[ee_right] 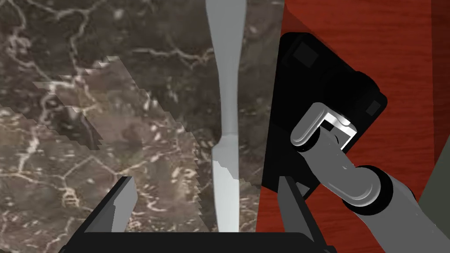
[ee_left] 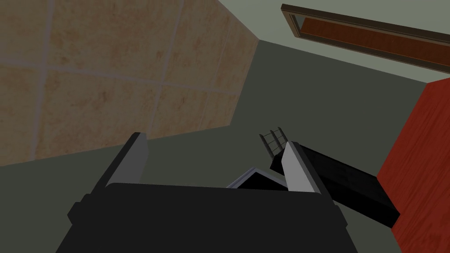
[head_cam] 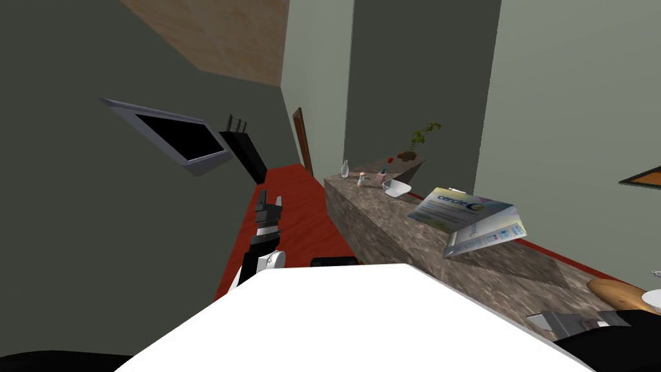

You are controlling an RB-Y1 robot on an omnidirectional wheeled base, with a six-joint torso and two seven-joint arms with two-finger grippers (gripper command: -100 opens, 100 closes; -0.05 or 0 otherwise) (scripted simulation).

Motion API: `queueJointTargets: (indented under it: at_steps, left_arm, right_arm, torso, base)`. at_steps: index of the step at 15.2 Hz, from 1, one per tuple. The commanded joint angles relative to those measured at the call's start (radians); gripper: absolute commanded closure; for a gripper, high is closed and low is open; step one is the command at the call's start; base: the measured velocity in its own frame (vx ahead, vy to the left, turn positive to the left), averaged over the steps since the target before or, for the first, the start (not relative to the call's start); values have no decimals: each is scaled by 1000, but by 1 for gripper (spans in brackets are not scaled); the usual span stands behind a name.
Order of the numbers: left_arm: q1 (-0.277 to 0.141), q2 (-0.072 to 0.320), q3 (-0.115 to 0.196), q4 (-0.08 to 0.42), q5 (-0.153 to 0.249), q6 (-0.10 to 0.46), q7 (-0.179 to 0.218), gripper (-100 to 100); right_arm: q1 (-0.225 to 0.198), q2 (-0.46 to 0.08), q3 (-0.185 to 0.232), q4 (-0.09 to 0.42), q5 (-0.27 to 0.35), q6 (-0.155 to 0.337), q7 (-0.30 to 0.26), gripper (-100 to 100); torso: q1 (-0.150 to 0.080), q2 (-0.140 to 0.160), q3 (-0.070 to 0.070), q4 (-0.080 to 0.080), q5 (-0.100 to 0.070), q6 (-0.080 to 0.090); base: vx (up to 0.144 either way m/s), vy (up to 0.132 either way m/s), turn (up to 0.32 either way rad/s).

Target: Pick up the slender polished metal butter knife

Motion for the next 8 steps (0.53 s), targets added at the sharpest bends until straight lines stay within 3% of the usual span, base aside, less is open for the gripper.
queueJointTargets:
  at_steps: [1, 2, 3, 4, 6, 7, 8]
  left_arm:
    - [0, 0, 0, 0, 0, 0, 0, 0]
    - [0, 0, 0, 0, 0, 0, 0, 0]
    - [0, 0, 0, 0, 0, 0, 0, 0]
    - [0, 0, 0, 0, 0, 0, 0, 0]
    - [0, 0, 0, 0, 0, 0, 0, 0]
    - [0, 0, 0, 0, 0, 0, 0, 0]
    - [0, 0, 0, 0, 0, 0, 0, 0]
  right_arm:
    - [1, 31, 11, 11, 14, 21, 3, -100]
    - [3, 49, 17, 16, 21, 32, 4, -100]
    - [-3, 37, 11, 21, 18, 13, 4, -100]
    - [0, 13, 5, 5, 7, 10, 1, 100]
    - [-2, -11, -4, -3, -3, -5, -1, 100]
    - [4, 5, 0, 8, -2, 1, 7, 100]
    - [-13, 15, -30, 11, -4, 5, 20, -100]
  torso:
    - [0, 0, 0, 0, 0, 0]
    - [2, -1, -1, 0, 0, 0]
    - [3, -3, -2, -1, 1, 0]
    - [3, -3, -2, -1, 1, 0]
    - [1, -1, -1, 0, 1, 1]
    - [1, 0, 0, 0, 1, 0]
    - [1, 1, 0, 0, 1, 0]
  base:
    - [33, 23, 122]
    - [50, 35, 115]
    - [33, 21, 36]
    - [0, 0, -85]
    - [-31, -17, -121]
    - [-24, -13, -34]
    - [-46, -11, -65]
